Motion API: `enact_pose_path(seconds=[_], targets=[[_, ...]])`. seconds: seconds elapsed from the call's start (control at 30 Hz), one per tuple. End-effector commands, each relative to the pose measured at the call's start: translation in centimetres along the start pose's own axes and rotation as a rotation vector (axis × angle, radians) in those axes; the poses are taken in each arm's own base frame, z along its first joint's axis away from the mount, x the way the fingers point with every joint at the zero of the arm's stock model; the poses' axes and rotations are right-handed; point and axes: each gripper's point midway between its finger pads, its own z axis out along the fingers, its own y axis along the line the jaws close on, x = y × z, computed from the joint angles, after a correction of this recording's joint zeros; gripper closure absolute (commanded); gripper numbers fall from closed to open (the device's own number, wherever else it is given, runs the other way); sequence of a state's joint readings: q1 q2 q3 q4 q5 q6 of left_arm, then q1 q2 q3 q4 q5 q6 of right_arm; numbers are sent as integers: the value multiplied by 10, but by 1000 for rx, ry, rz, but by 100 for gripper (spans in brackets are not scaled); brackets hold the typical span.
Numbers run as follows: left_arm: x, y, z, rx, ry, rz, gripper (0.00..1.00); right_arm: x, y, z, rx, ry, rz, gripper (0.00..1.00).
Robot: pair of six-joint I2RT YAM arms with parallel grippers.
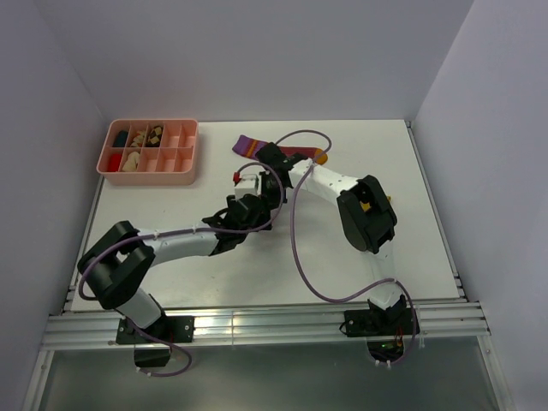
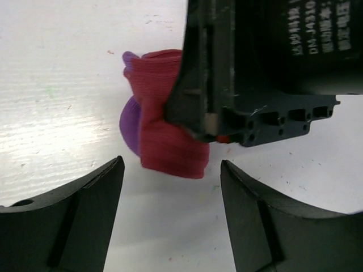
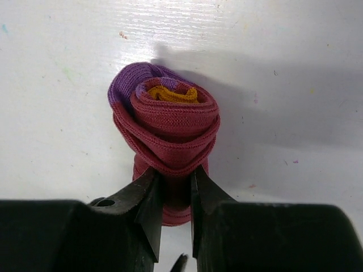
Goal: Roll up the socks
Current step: Roll the sock at the center of the board.
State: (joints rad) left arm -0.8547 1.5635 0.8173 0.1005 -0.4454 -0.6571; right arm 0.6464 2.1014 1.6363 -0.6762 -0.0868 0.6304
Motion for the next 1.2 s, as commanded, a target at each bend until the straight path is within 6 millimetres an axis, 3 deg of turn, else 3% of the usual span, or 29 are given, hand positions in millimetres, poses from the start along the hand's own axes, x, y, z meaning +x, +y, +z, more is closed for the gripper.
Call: enact_pose_path(seconds=[0.0, 0.47, 0.53, 0.57, 0.67, 0.7, 0.77, 0.8, 0.87, 0.9, 0.97, 1.03, 1.17], targets=[[-16, -16, 10, -7, -65, 43, 28, 30, -31, 15, 142, 108, -13, 100], [12, -18, 45, -141, -57, 205, 35, 38, -26, 19, 129, 139, 6, 100], [18, -16, 49, -153, -39, 212, 43, 40, -23, 18, 109, 149, 16, 100], [24, -15, 50, -154, -17, 221, 60, 41, -22, 20, 101, 150, 18, 100], [39, -8, 49, -155, 23, 209, 81, 43, -18, 17, 71, 151, 34, 100], [44, -8, 47, -145, 44, 204, 94, 38, -11, 13, 40, 122, 45, 100], [50, -5, 42, -131, 69, 187, 99, 43, -9, 12, 4, 126, 69, 100], [55, -5, 40, -113, 91, 178, 99, 31, 1, 6, -57, 79, 95, 95], [61, 1, 33, -98, 116, 144, 99, 36, 1, 5, -114, 89, 136, 88], [62, 4, 31, -90, 126, 125, 99, 23, 13, -4, -182, 37, 150, 80], [63, 11, 25, -60, 153, 60, 99, 18, 6, -7, -208, 6, 182, 72], [55, 18, 26, -35, 154, -19, 99, 1, 15, -22, -284, -73, 195, 61], [54, 20, 19, 87, 223, -174, 99, -4, 15, -31, -369, -142, 222, 47]])
